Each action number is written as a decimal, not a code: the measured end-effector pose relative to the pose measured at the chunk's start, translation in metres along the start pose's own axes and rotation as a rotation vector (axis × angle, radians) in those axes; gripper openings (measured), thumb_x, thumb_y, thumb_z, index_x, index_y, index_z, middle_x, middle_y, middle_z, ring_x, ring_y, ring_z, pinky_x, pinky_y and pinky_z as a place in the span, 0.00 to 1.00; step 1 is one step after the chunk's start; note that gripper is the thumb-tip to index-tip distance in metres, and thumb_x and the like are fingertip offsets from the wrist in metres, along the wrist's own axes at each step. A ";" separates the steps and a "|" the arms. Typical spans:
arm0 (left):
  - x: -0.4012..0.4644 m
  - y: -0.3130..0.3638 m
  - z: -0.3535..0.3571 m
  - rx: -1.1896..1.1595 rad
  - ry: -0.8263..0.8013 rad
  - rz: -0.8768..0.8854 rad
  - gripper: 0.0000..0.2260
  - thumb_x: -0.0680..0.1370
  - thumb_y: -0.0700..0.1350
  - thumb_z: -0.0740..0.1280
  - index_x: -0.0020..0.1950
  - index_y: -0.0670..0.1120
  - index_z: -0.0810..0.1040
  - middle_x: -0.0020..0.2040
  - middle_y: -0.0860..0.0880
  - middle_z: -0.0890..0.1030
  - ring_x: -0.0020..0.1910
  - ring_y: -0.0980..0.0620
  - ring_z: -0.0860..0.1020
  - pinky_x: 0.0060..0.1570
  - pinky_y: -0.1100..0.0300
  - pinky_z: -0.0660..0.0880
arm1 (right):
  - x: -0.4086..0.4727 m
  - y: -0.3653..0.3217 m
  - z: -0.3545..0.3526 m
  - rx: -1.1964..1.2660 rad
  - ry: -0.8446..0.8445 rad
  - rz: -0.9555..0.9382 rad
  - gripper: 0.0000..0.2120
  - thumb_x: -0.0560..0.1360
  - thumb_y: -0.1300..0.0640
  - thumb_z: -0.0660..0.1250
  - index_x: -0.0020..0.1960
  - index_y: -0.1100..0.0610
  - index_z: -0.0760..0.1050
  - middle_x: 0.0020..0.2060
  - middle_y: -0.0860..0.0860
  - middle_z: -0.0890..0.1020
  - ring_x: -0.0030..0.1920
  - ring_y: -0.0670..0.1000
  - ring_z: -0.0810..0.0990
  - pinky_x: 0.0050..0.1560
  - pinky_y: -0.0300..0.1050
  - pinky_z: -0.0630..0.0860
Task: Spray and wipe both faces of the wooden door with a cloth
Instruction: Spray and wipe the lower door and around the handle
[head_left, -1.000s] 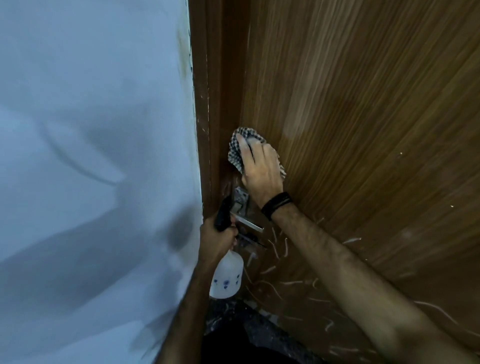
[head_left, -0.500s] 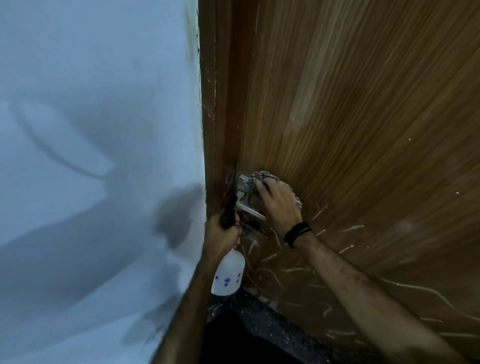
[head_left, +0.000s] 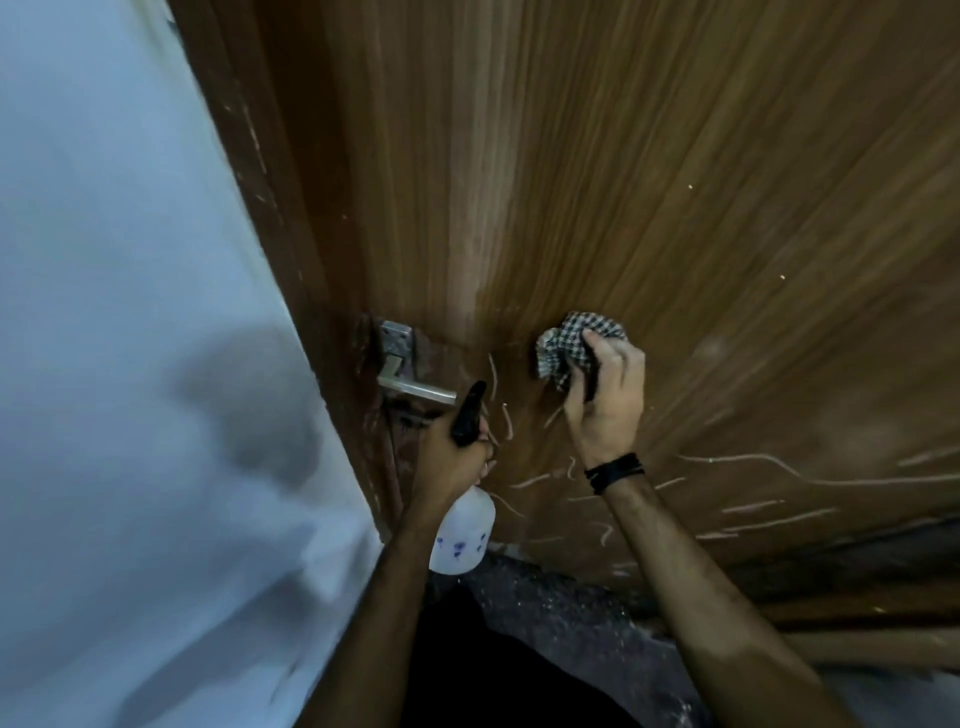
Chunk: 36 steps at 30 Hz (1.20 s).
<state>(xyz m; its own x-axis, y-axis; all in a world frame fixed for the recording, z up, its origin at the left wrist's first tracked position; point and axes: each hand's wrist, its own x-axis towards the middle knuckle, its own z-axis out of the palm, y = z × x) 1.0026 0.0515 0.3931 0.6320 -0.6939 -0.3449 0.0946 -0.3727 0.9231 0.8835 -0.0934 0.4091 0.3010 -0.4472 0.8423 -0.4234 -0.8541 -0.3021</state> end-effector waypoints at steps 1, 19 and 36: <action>0.001 -0.002 0.003 0.015 -0.015 0.007 0.11 0.77 0.30 0.64 0.41 0.45 0.78 0.32 0.43 0.78 0.26 0.49 0.75 0.30 0.58 0.73 | -0.010 0.002 0.003 -0.014 -0.053 0.015 0.21 0.74 0.70 0.68 0.65 0.60 0.71 0.54 0.56 0.72 0.54 0.59 0.74 0.57 0.51 0.74; 0.015 -0.017 -0.022 0.083 -0.052 -0.003 0.07 0.76 0.32 0.66 0.45 0.43 0.80 0.31 0.48 0.79 0.26 0.53 0.76 0.31 0.59 0.74 | -0.058 -0.019 0.045 -0.018 -0.438 0.051 0.16 0.74 0.65 0.64 0.61 0.55 0.70 0.47 0.56 0.74 0.47 0.56 0.72 0.37 0.53 0.75; 0.009 -0.022 0.000 0.059 -0.158 0.034 0.12 0.77 0.30 0.66 0.41 0.46 0.79 0.36 0.45 0.80 0.29 0.48 0.75 0.31 0.57 0.73 | -0.066 -0.014 0.019 0.000 -0.151 0.409 0.12 0.74 0.71 0.65 0.56 0.63 0.75 0.48 0.59 0.73 0.49 0.56 0.73 0.48 0.53 0.75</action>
<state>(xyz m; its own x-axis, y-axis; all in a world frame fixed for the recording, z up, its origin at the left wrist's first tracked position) 1.0066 0.0532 0.3700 0.5053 -0.7932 -0.3400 0.0266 -0.3794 0.9248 0.8862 -0.0566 0.3489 0.2300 -0.7827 0.5784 -0.5338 -0.5984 -0.5974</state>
